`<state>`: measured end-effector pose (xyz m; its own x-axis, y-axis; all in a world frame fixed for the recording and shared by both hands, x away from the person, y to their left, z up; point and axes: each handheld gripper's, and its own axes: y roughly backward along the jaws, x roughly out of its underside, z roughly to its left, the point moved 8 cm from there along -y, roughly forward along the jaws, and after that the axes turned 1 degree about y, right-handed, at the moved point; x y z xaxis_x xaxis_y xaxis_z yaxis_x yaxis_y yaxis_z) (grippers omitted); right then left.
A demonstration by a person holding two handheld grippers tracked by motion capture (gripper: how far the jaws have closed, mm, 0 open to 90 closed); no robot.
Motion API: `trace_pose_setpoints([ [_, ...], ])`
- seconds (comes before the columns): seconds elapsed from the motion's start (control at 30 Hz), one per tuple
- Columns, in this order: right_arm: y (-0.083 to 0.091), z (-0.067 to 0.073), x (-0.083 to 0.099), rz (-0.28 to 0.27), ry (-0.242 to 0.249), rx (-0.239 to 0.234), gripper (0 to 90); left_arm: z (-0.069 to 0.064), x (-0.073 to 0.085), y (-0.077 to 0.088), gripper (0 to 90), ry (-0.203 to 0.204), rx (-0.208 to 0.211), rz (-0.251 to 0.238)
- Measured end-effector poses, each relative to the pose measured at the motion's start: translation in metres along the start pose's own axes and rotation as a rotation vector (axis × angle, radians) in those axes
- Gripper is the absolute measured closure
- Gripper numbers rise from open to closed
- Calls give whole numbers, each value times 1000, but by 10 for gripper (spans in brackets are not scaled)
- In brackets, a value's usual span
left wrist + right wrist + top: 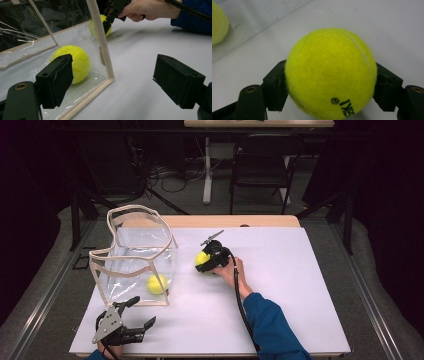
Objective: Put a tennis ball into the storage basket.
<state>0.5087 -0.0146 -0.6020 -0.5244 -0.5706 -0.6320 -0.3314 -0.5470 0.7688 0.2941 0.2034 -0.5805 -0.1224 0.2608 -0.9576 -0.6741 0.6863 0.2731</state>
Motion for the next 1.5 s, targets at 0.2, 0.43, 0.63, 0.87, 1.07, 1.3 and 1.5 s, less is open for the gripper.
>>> trace_pose_setpoints([
  [0.2, 7, 2, -1, -16, 15, 8, 257, 0, 0, 1, 159, -5, -1, 1],
  [0.43, 16, 4, -3, -31, 23, 18, 257, 0, 0, 0, 159, -4, -1, 1],
  [0.63, 24, 5, -4, -43, 28, 28, 257, 0, 0, 0, 158, -4, -1, 1],
  [0.87, 33, 8, -8, -74, 38, 29, 257, -1, 0, 0, 158, -5, -1, 1],
  [1.07, 38, 13, -11, -85, 54, 27, 257, 0, 0, 0, 159, -4, 0, 4],
  [1.3, 44, 16, -12, -91, 59, 22, 257, -1, 0, -1, 159, -5, 0, 3],
  [1.5, 52, 17, -15, -108, 61, 22, 257, 0, 0, 0, 159, -6, -2, 1],
])
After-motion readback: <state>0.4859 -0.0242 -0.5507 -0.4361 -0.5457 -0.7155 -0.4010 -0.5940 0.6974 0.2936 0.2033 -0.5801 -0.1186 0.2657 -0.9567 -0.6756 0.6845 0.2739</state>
